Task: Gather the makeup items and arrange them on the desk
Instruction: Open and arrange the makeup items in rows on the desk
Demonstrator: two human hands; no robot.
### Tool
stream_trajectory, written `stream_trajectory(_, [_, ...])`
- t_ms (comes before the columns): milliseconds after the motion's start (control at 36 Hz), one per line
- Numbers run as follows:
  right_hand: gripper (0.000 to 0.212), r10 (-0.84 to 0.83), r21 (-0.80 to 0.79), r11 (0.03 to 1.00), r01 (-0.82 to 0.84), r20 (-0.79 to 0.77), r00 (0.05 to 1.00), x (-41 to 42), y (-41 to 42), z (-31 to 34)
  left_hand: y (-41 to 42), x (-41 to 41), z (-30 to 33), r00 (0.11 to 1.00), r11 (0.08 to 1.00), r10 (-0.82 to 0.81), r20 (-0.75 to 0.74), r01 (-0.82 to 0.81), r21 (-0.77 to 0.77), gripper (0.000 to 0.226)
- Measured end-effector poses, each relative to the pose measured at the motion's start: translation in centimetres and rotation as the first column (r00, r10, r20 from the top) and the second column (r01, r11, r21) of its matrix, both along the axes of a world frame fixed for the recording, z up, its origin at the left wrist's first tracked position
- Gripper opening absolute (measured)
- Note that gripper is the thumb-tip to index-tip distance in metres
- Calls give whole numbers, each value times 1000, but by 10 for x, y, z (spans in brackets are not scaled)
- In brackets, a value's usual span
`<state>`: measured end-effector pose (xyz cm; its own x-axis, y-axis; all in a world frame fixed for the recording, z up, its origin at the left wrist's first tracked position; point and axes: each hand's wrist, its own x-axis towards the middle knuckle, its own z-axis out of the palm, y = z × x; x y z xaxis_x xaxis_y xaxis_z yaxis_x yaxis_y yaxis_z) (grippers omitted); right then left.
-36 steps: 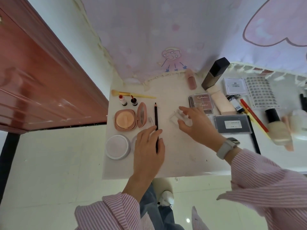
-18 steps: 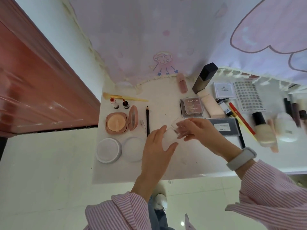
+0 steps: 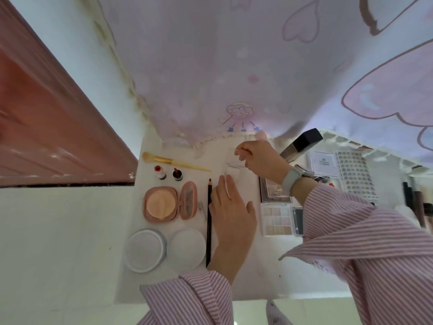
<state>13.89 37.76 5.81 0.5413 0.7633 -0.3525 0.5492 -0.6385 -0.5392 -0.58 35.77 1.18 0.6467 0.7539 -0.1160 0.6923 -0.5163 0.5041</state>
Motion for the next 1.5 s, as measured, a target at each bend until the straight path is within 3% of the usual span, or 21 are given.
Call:
stream_trajectory(139, [27, -29, -71, 997, 29, 2, 1000, 9, 12, -19, 4, 1, -10, 995, 991, -91, -48, 95, 89, 81])
stream_trajectory(278, [31, -28, -44, 999, 29, 9, 1000, 10, 14, -23, -4, -6, -15, 989, 978, -136, -51, 142, 150, 67])
stream_trajectory(417, [31, -20, 100, 995, 0, 201, 979, 11, -1, -17, -22, -9, -28, 991, 977, -124, -43, 130, 172, 65])
stream_trajectory(472, [30, 80, 10, 996, -92, 411, 908, 10, -9, -11, -28, -10, -32, 993, 973, -108, -37, 113, 201, 52])
stream_trajectory(528, [30, 229, -170, 973, -158, 595, 771, 8, -13, -9, -33, -9, -35, 998, 975, -65, -24, 68, 213, 45])
stream_trajectory(611, [29, 349, -333, 928, -166, 621, 702, 7, -14, -12, -36, -9, -40, 1000, 975, -28, 1, 28, 219, 45])
stream_trajectory(722, [22, 365, -369, 920, -131, 687, 629, 13, -15, -18, -36, -9, -42, 999, 967, -12, 31, 4, 253, 43])
stream_trajectory(917, [25, 448, -377, 887, -265, 568, 691, 22, -13, -24, -36, -8, -44, 998, 962, 8, 66, -25, 270, 42])
stream_trajectory(1056, [24, 277, -127, 960, -248, 536, 797, 10, -26, 2, -36, -9, -43, 998, 967, 14, 63, -30, 253, 42])
stream_trajectory(1139, [27, 85, 168, 974, -154, 358, 930, 6, -44, 16, -36, -10, -41, 997, 978, 18, 79, -34, 206, 42])
stream_trajectory(1222, [35, -102, 361, 924, 127, -87, 991, 1, -67, 29, -35, -10, -40, 987, 988, 47, 155, -69, 138, 41])
stream_trajectory(1278, [43, -186, 287, 909, 301, -367, 912, -3, -82, 31, -35, -10, -35, 958, 989, 117, 261, -136, 54, 40])
stream_trajectory(1389, [59, -224, 91, 893, 441, -758, 612, -6, -105, 18, -42, -10, -11, 860, 965, 264, 437, -232, -125, 32])
stream_trajectory(1444, [36, -189, 64, 890, 452, -850, 492, -11, -111, 16, -50, -10, 4, 829, 953, 293, 477, -210, -220, 23])
stream_trajectory(1500, [14, -172, 57, 885, 463, -882, 439, -14, -113, 16, -59, -11, 13, 810, 949, 289, 509, -172, -265, 23])
